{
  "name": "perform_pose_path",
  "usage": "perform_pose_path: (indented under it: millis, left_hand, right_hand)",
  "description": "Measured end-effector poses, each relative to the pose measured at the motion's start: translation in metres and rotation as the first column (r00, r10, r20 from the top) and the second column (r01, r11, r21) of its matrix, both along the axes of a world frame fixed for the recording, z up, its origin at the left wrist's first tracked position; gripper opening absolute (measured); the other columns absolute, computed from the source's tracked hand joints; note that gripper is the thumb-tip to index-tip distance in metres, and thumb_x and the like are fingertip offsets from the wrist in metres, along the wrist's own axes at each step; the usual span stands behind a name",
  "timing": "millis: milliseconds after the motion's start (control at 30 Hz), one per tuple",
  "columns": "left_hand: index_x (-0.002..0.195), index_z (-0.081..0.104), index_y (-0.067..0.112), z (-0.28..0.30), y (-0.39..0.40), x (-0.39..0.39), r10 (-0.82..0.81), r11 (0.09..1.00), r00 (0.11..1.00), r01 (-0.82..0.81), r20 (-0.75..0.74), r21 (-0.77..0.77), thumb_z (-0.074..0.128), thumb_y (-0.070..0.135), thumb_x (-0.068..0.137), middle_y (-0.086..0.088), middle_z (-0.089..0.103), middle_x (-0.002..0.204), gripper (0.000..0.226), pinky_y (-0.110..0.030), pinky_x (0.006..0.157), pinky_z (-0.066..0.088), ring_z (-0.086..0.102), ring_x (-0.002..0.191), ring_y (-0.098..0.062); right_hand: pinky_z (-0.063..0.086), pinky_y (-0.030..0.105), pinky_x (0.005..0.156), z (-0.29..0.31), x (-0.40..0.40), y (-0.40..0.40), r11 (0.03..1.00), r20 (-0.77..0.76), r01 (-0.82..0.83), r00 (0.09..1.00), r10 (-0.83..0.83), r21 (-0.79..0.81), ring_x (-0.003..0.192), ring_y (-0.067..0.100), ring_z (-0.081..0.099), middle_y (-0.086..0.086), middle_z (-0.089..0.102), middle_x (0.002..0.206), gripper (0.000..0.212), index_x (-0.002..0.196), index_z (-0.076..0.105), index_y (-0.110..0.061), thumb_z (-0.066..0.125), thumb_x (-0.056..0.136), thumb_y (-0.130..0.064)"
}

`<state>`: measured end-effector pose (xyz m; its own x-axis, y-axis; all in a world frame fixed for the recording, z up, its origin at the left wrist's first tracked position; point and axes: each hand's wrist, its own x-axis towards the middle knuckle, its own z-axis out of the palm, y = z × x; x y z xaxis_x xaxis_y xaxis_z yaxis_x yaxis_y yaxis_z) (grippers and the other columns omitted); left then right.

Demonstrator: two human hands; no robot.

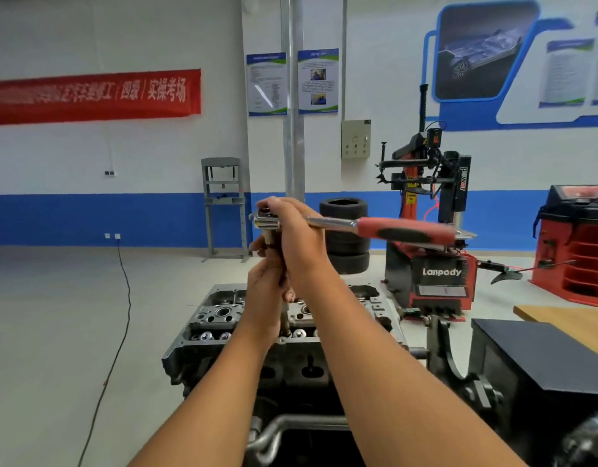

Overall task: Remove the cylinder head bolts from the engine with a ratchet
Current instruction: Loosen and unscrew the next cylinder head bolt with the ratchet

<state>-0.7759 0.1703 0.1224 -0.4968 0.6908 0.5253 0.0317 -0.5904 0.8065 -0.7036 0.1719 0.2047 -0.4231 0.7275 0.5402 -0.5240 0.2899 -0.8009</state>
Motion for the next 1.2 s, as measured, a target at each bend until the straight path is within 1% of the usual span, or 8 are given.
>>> perform_pose_path:
  millis: [133, 367, 533, 633, 900, 1000, 1067, 1200]
  left_hand:
    - [0.099, 0.058, 0.006, 0.003, -0.006, 0.0, -0.128, 0.992, 0.992, 0.128, -0.003, -0.016, 0.049, 0.054, 0.1, -0.001, 0.039, 0.059, 0.048, -0.026, 0.047, 0.032, 0.033, 0.048, -0.012]
    - [0.076, 0.073, 0.022, -0.001, -0.007, 0.011, 0.028, 0.999, 0.999, -0.027, 0.027, -0.039, 0.047, 0.021, 0.109, 0.001, 0.057, 0.063, 0.042, -0.019, 0.046, 0.041, 0.05, 0.056, -0.01]
    - [0.092, 0.057, 0.009, 0.003, -0.018, 0.012, -0.037, 0.997, 0.999, 0.034, -0.035, -0.063, 0.039, 0.041, 0.111, 0.001, 0.045, 0.063, 0.042, -0.028, 0.056, 0.033, 0.037, 0.057, -0.013]
    - [0.099, 0.056, 0.007, 0.001, -0.017, 0.011, -0.046, 0.996, 0.997, 0.04, -0.067, -0.085, 0.037, 0.041, 0.111, 0.001, 0.043, 0.065, 0.041, -0.03, 0.059, 0.032, 0.037, 0.059, -0.012]
    - [0.114, 0.07, 0.009, -0.007, -0.003, 0.011, -0.061, 0.998, 0.995, 0.062, 0.076, -0.018, 0.049, 0.024, 0.11, 0.002, 0.072, 0.082, 0.026, -0.018, 0.058, 0.051, 0.067, 0.072, -0.004]
    - [0.116, 0.067, 0.009, -0.007, -0.006, 0.012, 0.011, 1.0, 1.0, -0.011, 0.007, 0.006, 0.043, 0.031, 0.111, 0.015, 0.067, 0.074, 0.033, -0.014, 0.056, 0.047, 0.06, 0.064, 0.002]
    - [0.101, 0.062, 0.011, -0.007, -0.01, 0.011, -0.001, 1.0, 0.995, 0.0, -0.101, -0.019, 0.039, 0.032, 0.112, 0.015, 0.057, 0.063, 0.033, -0.02, 0.054, 0.039, 0.05, 0.056, -0.002]
    - [0.086, 0.05, 0.01, -0.006, -0.015, -0.005, -0.099, 0.994, 0.973, 0.089, -0.21, -0.057, 0.04, 0.037, 0.108, 0.004, 0.051, 0.06, 0.037, -0.036, 0.058, 0.034, 0.042, 0.057, -0.017]
  right_hand:
    - [0.042, 0.029, 0.055, 0.01, 0.015, 0.009, 0.931, -0.033, -0.266, 0.963, 0.267, -0.249, 0.056, 0.025, 0.051, 0.018, 0.073, 0.095, 0.02, 0.093, 0.068, -0.012, 0.056, 0.098, -0.027]
    - [0.058, 0.032, 0.059, -0.015, 0.003, -0.002, 0.965, -0.073, 0.225, 0.974, -0.216, 0.136, 0.064, 0.023, 0.072, 0.002, 0.073, 0.091, 0.019, 0.094, 0.072, -0.025, 0.06, 0.103, -0.036]
    - [0.046, 0.029, 0.055, 0.006, 0.012, 0.0, 0.968, -0.004, -0.128, 0.992, 0.13, -0.218, 0.054, 0.024, 0.054, 0.014, 0.073, 0.092, 0.014, 0.083, 0.069, -0.014, 0.065, 0.091, -0.024]
    - [0.045, 0.03, 0.057, 0.008, 0.014, 0.004, 0.946, -0.025, -0.189, 0.982, 0.189, -0.263, 0.056, 0.023, 0.051, 0.014, 0.073, 0.094, 0.014, 0.088, 0.066, -0.013, 0.063, 0.088, -0.027]
    - [0.053, 0.032, 0.052, -0.017, -0.008, 0.002, 0.973, -0.164, 0.221, 0.964, -0.208, 0.065, 0.056, 0.027, 0.064, 0.02, 0.068, 0.089, 0.022, 0.086, 0.071, -0.021, 0.06, 0.099, -0.034]
    - [0.047, 0.029, 0.051, -0.004, -0.002, 0.008, 0.997, -0.038, -0.038, 0.999, 0.036, -0.063, 0.051, 0.027, 0.058, 0.019, 0.073, 0.09, 0.018, 0.08, 0.073, -0.019, 0.065, 0.087, -0.034]
    - [0.042, 0.026, 0.053, 0.003, 0.005, 0.019, 0.955, 0.006, -0.251, 0.967, 0.255, -0.159, 0.05, 0.024, 0.051, 0.012, 0.073, 0.088, 0.017, 0.076, 0.072, -0.021, 0.064, 0.081, -0.035]
    - [0.037, 0.027, 0.055, 0.005, 0.007, 0.031, 0.913, 0.007, -0.374, 0.925, 0.38, -0.161, 0.049, 0.021, 0.048, 0.006, 0.072, 0.086, 0.023, 0.075, 0.071, -0.025, 0.056, 0.088, -0.036]
